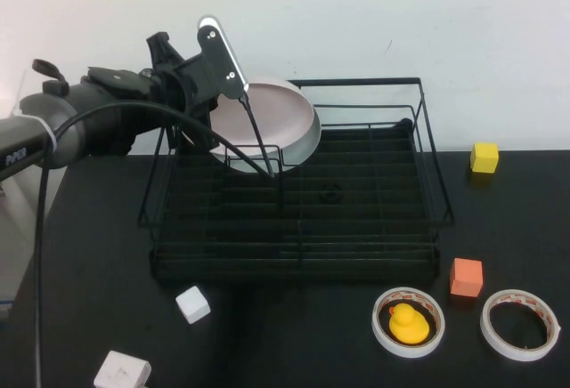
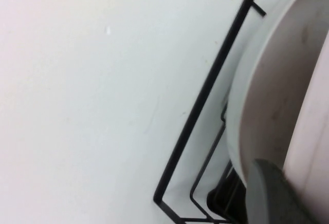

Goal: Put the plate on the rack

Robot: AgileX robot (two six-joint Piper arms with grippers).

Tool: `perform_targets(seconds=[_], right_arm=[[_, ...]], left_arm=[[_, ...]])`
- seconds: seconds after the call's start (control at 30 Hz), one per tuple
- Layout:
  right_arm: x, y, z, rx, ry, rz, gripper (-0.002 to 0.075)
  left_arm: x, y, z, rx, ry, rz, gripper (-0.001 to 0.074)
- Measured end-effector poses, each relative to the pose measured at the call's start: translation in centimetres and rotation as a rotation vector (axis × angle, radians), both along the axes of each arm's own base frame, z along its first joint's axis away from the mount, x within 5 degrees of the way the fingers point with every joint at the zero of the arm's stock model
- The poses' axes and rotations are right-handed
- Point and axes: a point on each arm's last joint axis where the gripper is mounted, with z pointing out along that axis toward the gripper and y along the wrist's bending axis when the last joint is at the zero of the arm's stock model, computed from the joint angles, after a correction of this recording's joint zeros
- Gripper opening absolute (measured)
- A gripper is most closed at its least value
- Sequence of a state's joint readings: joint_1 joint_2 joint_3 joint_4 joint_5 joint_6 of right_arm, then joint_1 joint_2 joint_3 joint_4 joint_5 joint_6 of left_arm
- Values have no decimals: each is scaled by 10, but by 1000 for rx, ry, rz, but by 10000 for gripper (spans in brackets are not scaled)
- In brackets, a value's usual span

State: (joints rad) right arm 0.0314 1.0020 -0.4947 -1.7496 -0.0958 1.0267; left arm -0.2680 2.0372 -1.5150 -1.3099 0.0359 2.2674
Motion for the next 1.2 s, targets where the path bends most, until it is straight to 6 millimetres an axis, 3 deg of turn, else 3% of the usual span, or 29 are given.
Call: perform_targets(seconds=[0.23, 0.47, 0.57, 0.73, 0.9, 1.0, 1.13, 1.2], right_arm=[[0, 0, 0, 8, 0, -4, -1], [0, 0, 0, 30, 3, -9, -2], [0, 2, 0, 47, 8, 8, -2], [-1, 5, -1, 69, 14, 30, -2], [-1, 7, -1, 172, 30, 10, -2], [-3, 14, -1, 231, 53, 64, -2], [-10, 33, -2, 334, 119, 255, -2], [-16, 43, -2, 394, 163, 358, -2]], left_arm=[[1, -3, -10, -54, 42, 0, 92], [3, -1, -9, -137, 55, 70, 424], [4, 2, -9, -130, 48, 105, 489], [2, 4, 4, -230, 48, 171, 511], [-13, 3, 46, -306, -25, 328, 435], [-28, 8, 77, -312, -96, 453, 312], [-50, 17, 117, -386, -178, 585, 92], [-62, 24, 135, -454, -212, 642, 38]])
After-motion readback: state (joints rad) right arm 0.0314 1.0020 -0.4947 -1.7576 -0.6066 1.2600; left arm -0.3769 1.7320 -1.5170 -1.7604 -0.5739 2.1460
